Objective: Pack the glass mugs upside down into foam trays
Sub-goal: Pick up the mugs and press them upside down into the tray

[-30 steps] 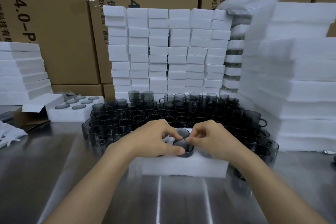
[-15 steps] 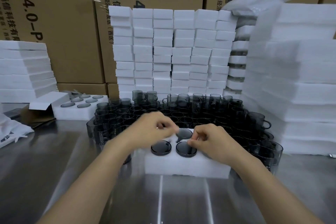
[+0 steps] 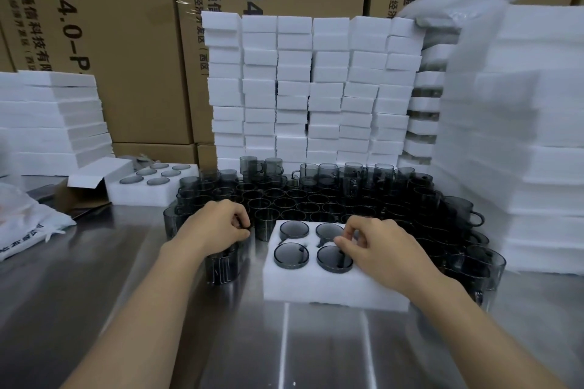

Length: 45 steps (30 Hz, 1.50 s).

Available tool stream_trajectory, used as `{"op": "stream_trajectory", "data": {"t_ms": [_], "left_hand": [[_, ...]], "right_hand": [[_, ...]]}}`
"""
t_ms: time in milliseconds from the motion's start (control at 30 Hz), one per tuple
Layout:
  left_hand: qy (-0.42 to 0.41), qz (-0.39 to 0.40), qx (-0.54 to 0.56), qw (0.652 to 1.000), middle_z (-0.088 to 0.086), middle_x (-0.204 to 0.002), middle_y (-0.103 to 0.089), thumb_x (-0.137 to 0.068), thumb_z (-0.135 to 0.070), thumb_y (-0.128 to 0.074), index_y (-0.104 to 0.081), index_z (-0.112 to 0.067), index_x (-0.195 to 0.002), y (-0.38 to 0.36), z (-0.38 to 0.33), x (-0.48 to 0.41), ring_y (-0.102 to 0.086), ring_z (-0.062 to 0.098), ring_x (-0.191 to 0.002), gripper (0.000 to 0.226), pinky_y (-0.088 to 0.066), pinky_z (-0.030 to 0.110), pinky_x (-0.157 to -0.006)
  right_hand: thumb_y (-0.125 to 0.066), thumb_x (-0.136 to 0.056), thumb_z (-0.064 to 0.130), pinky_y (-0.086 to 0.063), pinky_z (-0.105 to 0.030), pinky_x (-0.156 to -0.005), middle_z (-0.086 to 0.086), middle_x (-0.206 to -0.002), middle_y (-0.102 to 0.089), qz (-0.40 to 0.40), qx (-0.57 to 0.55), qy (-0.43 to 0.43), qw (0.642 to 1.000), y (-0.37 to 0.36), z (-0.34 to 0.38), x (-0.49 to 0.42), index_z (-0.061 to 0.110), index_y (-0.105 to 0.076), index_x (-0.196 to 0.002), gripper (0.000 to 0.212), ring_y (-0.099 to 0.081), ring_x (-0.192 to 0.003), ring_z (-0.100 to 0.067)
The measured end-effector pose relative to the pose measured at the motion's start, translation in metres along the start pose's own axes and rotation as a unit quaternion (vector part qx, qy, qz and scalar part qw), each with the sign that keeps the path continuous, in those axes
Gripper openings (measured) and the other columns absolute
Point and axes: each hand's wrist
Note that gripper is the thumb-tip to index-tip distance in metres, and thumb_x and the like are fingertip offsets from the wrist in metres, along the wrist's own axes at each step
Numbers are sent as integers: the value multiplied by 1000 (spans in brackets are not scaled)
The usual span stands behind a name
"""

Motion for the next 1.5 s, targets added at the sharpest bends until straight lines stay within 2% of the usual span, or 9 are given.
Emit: {"op": "stream_trajectory", "data": {"t_ms": [133, 333, 500, 733, 1000, 1100, 1167, 1333, 1500], "left_hand": [[3, -30, -35, 999, -16, -96, -69, -97, -24, -74, -69, -43, -108, 0, -4, -1, -67, 11, -91, 23, -56, 36, -77], [-5, -14, -69, 998, -19, -100, -67, -98, -35, -73, -66, -46, -114, 6, -17, 5, -64, 10, -95, 21, -49, 32, -70], [57, 22, -58, 996, -14, -97, -68, -89, -36, -70, -64, -43, -97, 36, -14, 10, -65, 12, -90, 12, -51, 33, -72], [83, 110, -90, 986, -4, -99, -68, -80, -21, -87, -67, -37, -92, 36, -14, 17, -68, 17, -91, 29, -54, 30, -71], [-6, -22, 98, 995, -12, -76, -78, -91, -17, -86, -77, -31, -82, 49, -27, 19, -70, 10, -74, 18, -48, 25, -65], [-60, -134, 163, 976, -14, -81, -76, -94, -20, -83, -74, -34, -84, 41, -47, 21, -69, 6, -78, 19, -49, 27, -71], [-92, -181, 172, 964, -20, -85, -75, -95, -24, -81, -72, -37, -86, 34, -62, 24, -68, 2, -70, 18, -46, 25, -68], [-161, -145, 262, 940, -21, -93, -75, -95, -22, -80, -73, -36, -90, 12, -96, 31, -70, 8, -68, 16, -54, 30, -71], [-132, -127, 364, 913, -14, -95, -78, -99, -25, -76, -78, -35, -95, -3, -111, 31, -75, 12, -90, 11, -61, 35, -83]], "right_hand": [[-60, -97, 61, -42, -32, -59, 13, -66, -63, 1, 5, 2, 1000, -1, 1, 0, 38, -57, -83, 27, -61, -70, -5], [-59, -97, 61, -40, -31, -57, 13, -63, -62, -2, 5, 2, 1000, -2, 0, 0, 37, -58, -85, 27, -60, -68, -5], [-59, -97, 62, -38, -30, -55, 14, -61, -60, -2, 5, 4, 1000, -3, 0, 0, 38, -57, -84, 27, -58, -66, -4], [-59, -96, 62, -37, -29, -55, 13, -63, -62, -5, 9, 5, 1000, -3, -1, -1, 39, -56, -82, 27, -58, -66, -4], [-60, -98, 55, -43, -32, -59, 15, -65, -61, -25, -4, 21, 999, 3, 7, 2, 37, -59, -84, 23, -58, -68, -4], [-60, -99, 54, -48, -29, -68, 20, -85, -62, -66, -30, 62, 995, 5, 14, 5, 42, -62, -108, 16, -59, -80, 0], [-59, -97, 61, -49, -24, -79, 26, -107, -57, -69, -64, 103, 990, 4, 18, 6, 47, -54, -136, 41, -56, -96, 6], [-62, -86, 79, -51, -22, -93, 41, -132, -52, -42, -178, 114, 977, -1, 25, 9, 57, -26, -160, 86, -57, -119, 8], [-74, -87, 65, -57, -33, -95, 28, -127, -67, -100, -232, 136, 958, 0, 27, 7, 50, -55, -143, 62, -64, -119, 2]]}}
Point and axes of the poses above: each hand's wrist, its own x-axis away from the middle knuckle, its own y-axis out of the back of the hand, z = x × y
